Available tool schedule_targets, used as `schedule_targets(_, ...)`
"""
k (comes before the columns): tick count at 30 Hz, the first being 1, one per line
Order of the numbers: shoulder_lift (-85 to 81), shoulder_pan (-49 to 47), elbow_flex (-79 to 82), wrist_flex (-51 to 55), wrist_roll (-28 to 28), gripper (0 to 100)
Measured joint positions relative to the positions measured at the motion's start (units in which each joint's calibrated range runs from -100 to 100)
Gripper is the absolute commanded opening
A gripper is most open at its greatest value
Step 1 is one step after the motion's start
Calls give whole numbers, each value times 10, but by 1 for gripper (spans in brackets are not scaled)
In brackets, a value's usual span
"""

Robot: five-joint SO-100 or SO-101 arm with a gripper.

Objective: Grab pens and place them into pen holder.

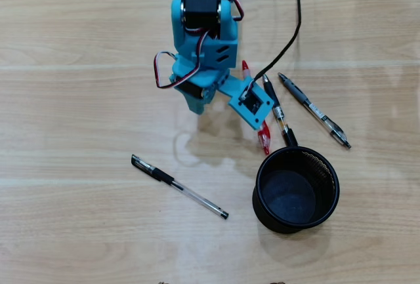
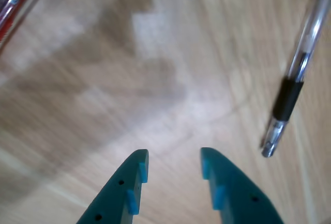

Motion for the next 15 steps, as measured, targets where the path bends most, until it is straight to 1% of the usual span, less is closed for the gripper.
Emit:
schedule_targets(1,4,0,-3,-12,5,30)
schedule_targets(2,8,0,-4,-27,13,30)
schedule_targets(5,11,-1,-13,-83,43,27)
schedule_targets(6,12,-1,-15,-104,45,26)
schedule_targets(10,56,24,-35,-171,33,25)
schedule_targets(15,170,61,-135,-190,29,25)
